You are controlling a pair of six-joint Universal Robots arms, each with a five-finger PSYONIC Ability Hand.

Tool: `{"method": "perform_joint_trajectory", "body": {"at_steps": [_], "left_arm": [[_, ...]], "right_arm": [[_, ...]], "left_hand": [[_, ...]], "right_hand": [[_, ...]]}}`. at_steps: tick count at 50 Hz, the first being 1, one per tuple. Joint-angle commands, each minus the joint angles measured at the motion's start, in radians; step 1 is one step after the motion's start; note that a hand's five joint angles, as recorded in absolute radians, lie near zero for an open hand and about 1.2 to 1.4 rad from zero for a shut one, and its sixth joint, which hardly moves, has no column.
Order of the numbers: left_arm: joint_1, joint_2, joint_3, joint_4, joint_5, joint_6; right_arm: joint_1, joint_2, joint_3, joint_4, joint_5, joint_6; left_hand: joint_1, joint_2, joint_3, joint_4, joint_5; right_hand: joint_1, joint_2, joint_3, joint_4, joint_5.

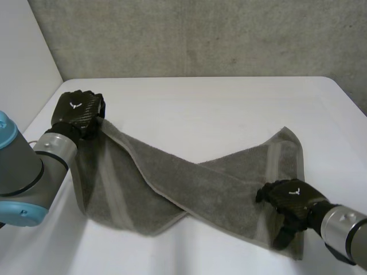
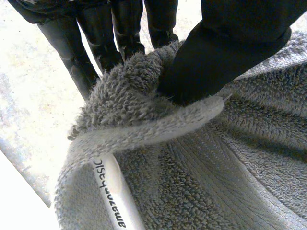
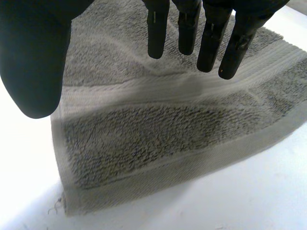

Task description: Fold the towel.

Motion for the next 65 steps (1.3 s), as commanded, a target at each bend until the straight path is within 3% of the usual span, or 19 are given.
{"method": "perform_joint_trajectory", "body": {"at_steps": [1, 14, 21, 39, 47, 49, 53, 61, 63, 65], "left_arm": [[0.0, -0.001, -0.005, 0.001, -0.002, -0.001], [-0.001, -0.003, -0.01, 0.001, -0.002, -0.001], [-0.003, -0.003, -0.011, 0.001, -0.002, -0.001], [-0.003, -0.001, -0.011, -0.001, -0.002, -0.001], [-0.003, -0.001, -0.013, -0.001, -0.002, -0.001], [-0.003, -0.001, -0.013, -0.001, 0.0, -0.001], [-0.004, 0.0, -0.014, -0.004, 0.001, -0.001], [-0.014, 0.013, -0.031, -0.083, 0.003, 0.006], [-0.02, 0.022, -0.031, -0.125, 0.003, 0.011], [-0.024, 0.04, -0.026, -0.238, 0.003, 0.04]], "right_arm": [[-0.012, -0.01, 0.119, -0.133, -0.008, -0.04], [-0.027, -0.008, 0.228, -0.299, -0.017, -0.065], [-0.049, -0.001, 0.251, -0.402, -0.02, -0.065], [-0.046, 0.002, 0.182, -0.42, -0.017, -0.064], [-0.044, 0.004, 0.119, -0.427, -0.014, -0.06], [-0.047, 0.002, 0.087, -0.43, -0.011, -0.051], [-0.05, -0.001, 0.053, -0.434, 0.0, -0.045], [-0.053, -0.053, -0.037, -0.344, 0.029, -0.054], [-0.055, -0.057, -0.063, -0.276, 0.04, -0.059], [-0.058, -0.048, -0.141, -0.09, 0.049, -0.064]], "left_hand": [[0.217, 0.18, 0.181, 0.179, 0.197], [0.217, 0.18, 0.181, 0.179, 0.197], [0.217, 0.18, 0.181, 0.179, 0.197], [0.217, 0.18, 0.181, 0.179, 0.197], [0.217, 0.18, 0.181, 0.179, 0.197], [0.217, 0.18, 0.181, 0.179, 0.197], [0.217, 0.18, 0.181, 0.179, 0.197], [0.217, 0.18, 0.181, 0.179, 0.197], [0.217, 0.18, 0.181, 0.179, 0.197], [0.217, 0.18, 0.181, 0.179, 0.197]], "right_hand": [[0.034, 0.04, 0.031, 0.031, 0.036], [0.116, 0.122, 0.113, 0.113, 0.118], [0.347, 0.353, 0.344, 0.345, 0.349], [0.477, 0.483, 0.474, 0.475, 0.479], [0.736, 0.742, 0.733, 0.733, 0.738], [1.074, 1.08, 1.071, 1.071, 1.076], [1.09, 1.096, 1.087, 1.087, 1.092], [1.09, 1.096, 1.087, 1.087, 1.092], [1.09, 1.096, 1.087, 1.087, 1.092], [1.09, 1.096, 1.087, 1.087, 1.092]]}}
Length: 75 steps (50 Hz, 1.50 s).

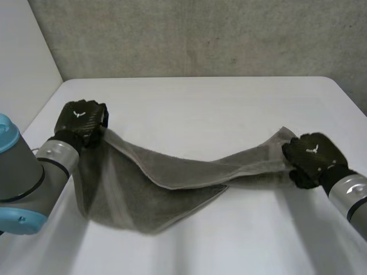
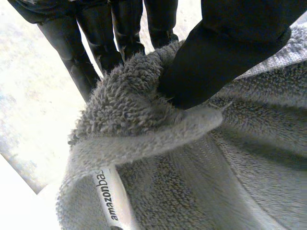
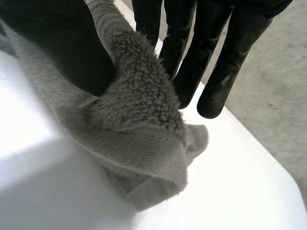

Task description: Fold the towel.

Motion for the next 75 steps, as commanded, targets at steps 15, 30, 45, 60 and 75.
{"method": "perform_joint_trajectory", "body": {"at_steps": [15, 30, 45, 60, 75], "left_arm": [[-0.012, -0.051, 0.142, -0.374, 0.004, 0.292], [0.0, -0.159, 0.497, 0.423, -0.011, 0.248], [0.028, -0.109, 0.329, 0.156, 0.03, 0.093], [0.043, -0.217, -0.018, 0.047, 0.053, 0.353], [0.108, 0.091, -0.138, -0.399, 0.042, 0.464]], "right_arm": [[-0.004, 0.203, -0.559, 0.647, 0.059, -0.208], [0.165, 0.349, -1.032, -0.2, 0.274, -0.113], [0.171, 0.301, -0.767, -0.052, 0.214, -0.052], [0.148, 0.475, -0.51, 0.141, 0.13, -0.147], [0.018, 0.15, -0.357, 0.668, 0.167, -0.246]], "left_hand": [[0.217, 0.18, 0.181, 0.179, 0.197], [0.217, 0.18, 0.181, 0.179, 0.197], [0.217, 0.18, 0.181, 0.179, 0.197], [0.217, 0.18, 0.181, 0.179, 0.197], [0.217, 0.18, 0.181, 0.179, 0.197]], "right_hand": [[0.32, 0.224, 0.21, 0.204, 0.3], [0.32, 0.224, 0.21, 0.204, 0.3], [0.32, 0.224, 0.21, 0.204, 0.3], [0.32, 0.224, 0.21, 0.204, 0.3], [0.32, 0.224, 0.21, 0.204, 0.3]]}}
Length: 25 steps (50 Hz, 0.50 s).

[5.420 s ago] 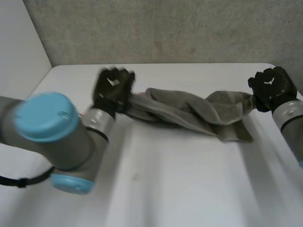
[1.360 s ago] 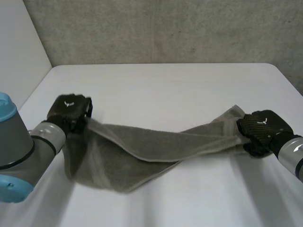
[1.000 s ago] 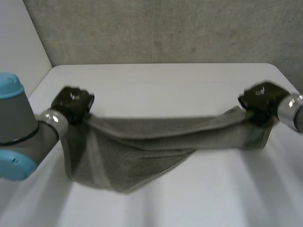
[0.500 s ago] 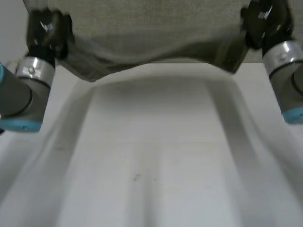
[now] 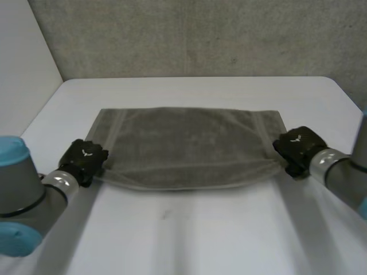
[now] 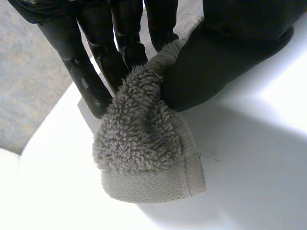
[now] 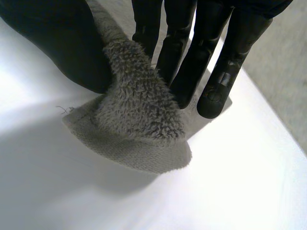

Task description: Fold the towel.

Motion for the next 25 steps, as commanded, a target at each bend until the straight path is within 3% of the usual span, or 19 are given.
{"method": "perform_joint_trajectory", "body": {"at_steps": [1, 2, 4, 7, 15, 17, 20, 25], "left_arm": [[0.04, 0.202, -0.042, -0.354, 0.001, 0.008], [0.04, 0.203, -0.042, -0.355, 0.001, 0.008], [0.051, 0.25, -0.03, -0.509, 0.009, 0.009], [0.052, 0.261, -0.015, -0.528, 0.01, 0.009], [0.049, 0.223, 0.08, -0.286, 0.013, -0.006], [0.028, 0.136, 0.123, -0.144, 0.01, -0.015], [-0.027, 0.037, 0.183, -0.039, 0.004, -0.02], [-0.07, -0.119, 0.29, 0.032, -0.002, -0.018]], "right_arm": [[-0.113, -0.172, 0.102, 0.43, 0.002, -0.161], [-0.113, -0.172, 0.102, 0.431, 0.002, -0.162], [-0.156, -0.189, 0.119, 0.543, -0.003, -0.293], [-0.163, -0.194, 0.107, 0.531, -0.009, -0.321], [-0.16, -0.143, -0.036, 0.342, -0.014, -0.172], [-0.141, -0.032, -0.107, 0.289, -0.008, -0.113], [-0.064, 0.053, -0.192, 0.249, 0.008, -0.079], [-0.027, 0.174, -0.281, 0.194, 0.084, -0.064]], "left_hand": [[0.218, 0.179, 0.181, 0.179, 0.197], [0.218, 0.179, 0.181, 0.179, 0.197], [0.218, 0.179, 0.181, 0.179, 0.197], [0.218, 0.179, 0.181, 0.179, 0.197], [0.218, 0.179, 0.181, 0.179, 0.197], [0.218, 0.179, 0.181, 0.179, 0.197], [0.218, 0.179, 0.181, 0.179, 0.197], [0.218, 0.179, 0.181, 0.179, 0.197]], "right_hand": [[0.312, 0.224, 0.207, 0.2, 0.284], [0.312, 0.224, 0.207, 0.2, 0.284], [0.312, 0.224, 0.207, 0.2, 0.284], [0.312, 0.224, 0.207, 0.2, 0.284], [0.312, 0.224, 0.207, 0.2, 0.284], [0.312, 0.224, 0.207, 0.2, 0.284], [0.312, 0.224, 0.207, 0.2, 0.284], [0.312, 0.224, 0.207, 0.2, 0.284]]}}
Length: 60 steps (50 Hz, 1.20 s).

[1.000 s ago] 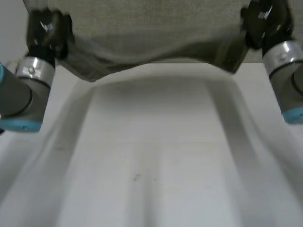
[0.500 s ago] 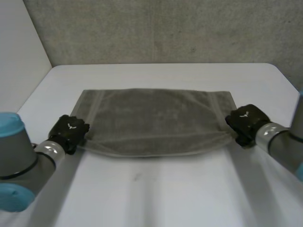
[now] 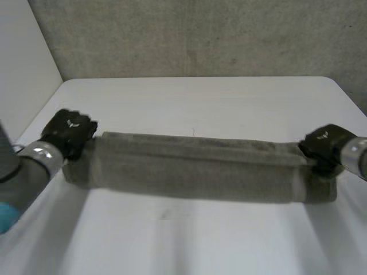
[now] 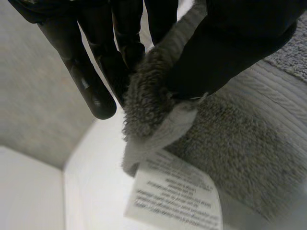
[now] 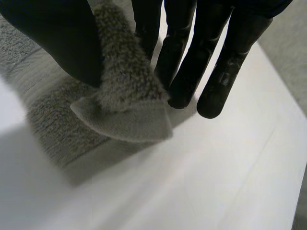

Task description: Fold the towel.

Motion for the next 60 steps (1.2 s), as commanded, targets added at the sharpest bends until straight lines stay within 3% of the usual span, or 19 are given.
{"method": "perform_joint_trajectory", "body": {"at_steps": [1, 6, 17, 18, 19, 20, 21, 22, 27, 36, 40, 46, 51, 54, 56, 60], "left_arm": [[-0.072, -0.215, 0.137, 0.146, -0.01, -0.002], [-0.092, -0.4, 0.298, 0.148, -0.027, 0.005], [-0.098, -0.493, 0.375, 0.155, -0.04, 0.007], [-0.1, -0.494, 0.376, 0.162, -0.04, 0.007], [-0.098, -0.496, 0.376, 0.169, -0.039, 0.007], [-0.098, -0.496, 0.376, 0.169, -0.039, 0.007], [-0.1, -0.497, 0.376, 0.18, -0.04, 0.007], [-0.1, -0.497, 0.375, 0.191, -0.045, 0.008], [-0.101, -0.494, 0.376, 0.224, -0.059, 0.008], [-0.101, -0.471, 0.389, 0.324, -0.085, 0.004], [-0.098, -0.439, 0.376, 0.349, -0.088, -0.004], [-0.097, -0.379, 0.3, 0.34, -0.082, -0.006], [-0.095, -0.289, 0.182, 0.329, -0.076, -0.009], [-0.091, -0.223, 0.1, 0.323, -0.073, -0.03], [-0.085, -0.163, 0.039, 0.32, -0.073, -0.077], [-0.083, -0.12, -0.002, 0.314, -0.071, -0.143]], "right_arm": [[0.079, 0.181, -0.139, -0.083, 0.082, 0.047], [0.119, 0.279, -0.233, -0.183, 0.189, 0.052], [0.13, 0.334, -0.265, -0.286, 0.215, 0.05], [0.131, 0.337, -0.268, -0.286, 0.214, 0.052], [0.131, 0.34, -0.273, -0.289, 0.214, 0.053], [0.131, 0.34, -0.273, -0.289, 0.214, 0.053], [0.131, 0.343, -0.276, -0.293, 0.215, 0.055], [0.131, 0.348, -0.282, -0.303, 0.218, 0.056], [0.131, 0.347, -0.29, -0.364, 0.224, 0.104], [0.126, 0.304, -0.28, -0.471, 0.234, 0.217], [0.116, 0.244, -0.238, -0.572, 0.281, 0.249], [0.114, 0.181, -0.165, -0.557, 0.28, 0.248], [0.114, 0.086, -0.038, -0.497, 0.23, 0.248], [0.102, 0.041, 0.051, -0.447, 0.158, 0.245], [0.056, 0.0, 0.144, -0.41, 0.094, 0.239], [0.007, -0.054, 0.236, -0.408, 0.044, 0.239]], "left_hand": [[0.218, 0.179, 0.181, 0.179, 0.197], [0.218, 0.179, 0.181, 0.179, 0.197], [0.218, 0.179, 0.181, 0.179, 0.197], [0.218, 0.179, 0.181, 0.179, 0.197], [0.157, 0.119, 0.12, 0.118, 0.136], [0.157, 0.118, 0.12, 0.118, 0.135], [-0.256, -0.295, -0.293, -0.295, -0.277], [-0.644, -0.683, -0.681, -0.683, -0.665], [-0.956, -0.994, -0.992, -0.994, -0.977], [-0.947, -0.986, -0.984, -0.986, -0.969], [-0.933, -0.971, -0.97, -0.972, -0.954], [-0.921, -0.96, -0.958, -0.96, -0.942], [-0.921, -0.96, -0.958, -0.96, -0.942], [-0.927, -0.965, -0.964, -0.966, -0.948], [-0.944, -0.983, -0.981, -0.983, -0.966], [-0.947, -0.986, -0.984, -0.986, -0.969]], "right_hand": [[0.312, 0.224, 0.207, 0.2, 0.283], [0.312, 0.224, 0.207, 0.2, 0.283], [0.299, 0.21, 0.193, 0.186, 0.27], [0.055, -0.034, -0.051, -0.058, 0.026], [-0.442, -0.53, -0.547, -0.555, -0.471], [-0.447, -0.535, -0.552, -0.56, -0.476], [-0.909, -0.998, -1.015, -1.022, -0.938], [-0.909, -0.998, -1.015, -1.022, -0.938], [-0.909, -0.998, -1.015, -1.022, -0.938], [-0.909, -0.998, -1.015, -1.022, -0.938], [-0.909, -0.998, -1.015, -1.022, -0.938], [-0.909, -0.998, -1.015, -1.022, -0.938], [-0.909, -0.998, -1.015, -1.022, -0.938], [-0.909, -0.998, -1.015, -1.022, -0.938], [-0.909, -0.998, -1.015, -1.022, -0.938], [-0.909, -0.998, -1.015, -1.022, -0.938]]}}
